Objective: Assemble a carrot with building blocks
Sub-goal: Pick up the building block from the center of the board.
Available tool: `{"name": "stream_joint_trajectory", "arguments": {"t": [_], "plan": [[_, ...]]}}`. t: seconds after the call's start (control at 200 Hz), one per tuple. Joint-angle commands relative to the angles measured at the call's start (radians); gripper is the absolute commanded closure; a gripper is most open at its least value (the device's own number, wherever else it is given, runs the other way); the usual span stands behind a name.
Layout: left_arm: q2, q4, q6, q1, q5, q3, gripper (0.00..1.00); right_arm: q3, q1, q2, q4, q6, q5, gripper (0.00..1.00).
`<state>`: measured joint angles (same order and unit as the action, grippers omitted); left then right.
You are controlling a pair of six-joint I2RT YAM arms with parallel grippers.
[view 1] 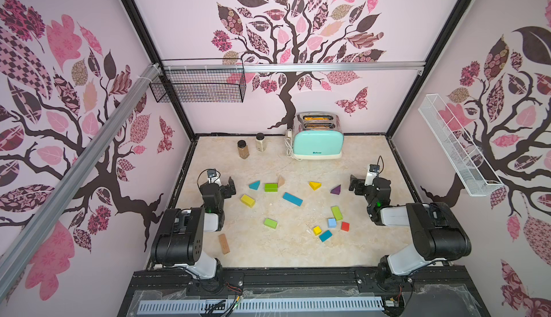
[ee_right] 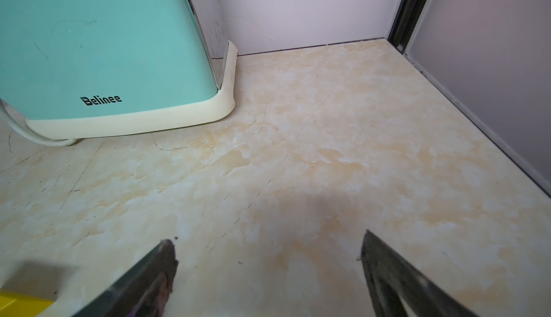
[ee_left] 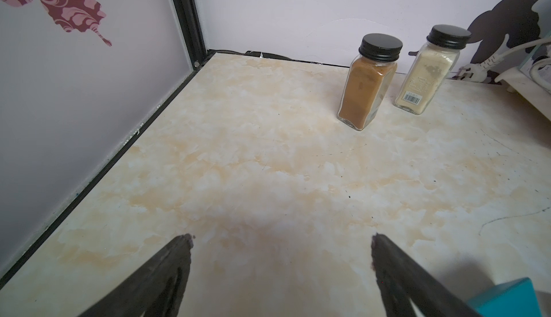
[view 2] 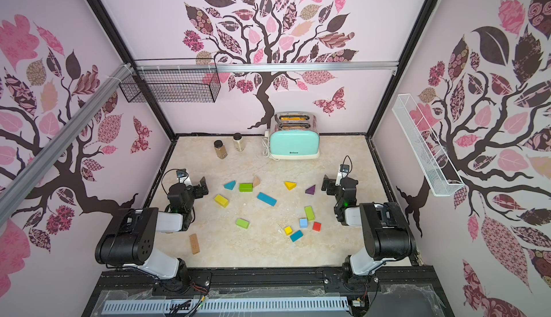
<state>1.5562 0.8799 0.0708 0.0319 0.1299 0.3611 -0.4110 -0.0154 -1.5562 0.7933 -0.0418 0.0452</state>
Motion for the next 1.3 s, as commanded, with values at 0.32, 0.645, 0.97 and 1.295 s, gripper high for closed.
{"name": "stream_joint_trajectory", "arguments": {"t": [0.32, 0.645, 0.97, 1.295], "plan": [[-0.17, -0.372, -0.042, -0.034, 0.039, 0.159, 0.02, -0.349, 0.005, 0.098, -0.678, 0.101, 0.153, 0.01], [-0.243, -0.764, 0.134, -0.114, 0.023, 0.386, 0.02, -0.609, -0.004, 0.117, -1.141, 0.494, -0.152, 0.01], [-0.241, -1.207, 0.174, -0.329, -0.1, 0.609, 0.05, -0.843, -0.19, 0.061, -1.511, 0.497, -0.181, 0.01], [-0.374, -1.383, 0.327, -0.422, -0.075, 0.607, 0.09, -1.029, -0.542, -0.15, -1.654, 0.54, -0.142, 0.01]]}}
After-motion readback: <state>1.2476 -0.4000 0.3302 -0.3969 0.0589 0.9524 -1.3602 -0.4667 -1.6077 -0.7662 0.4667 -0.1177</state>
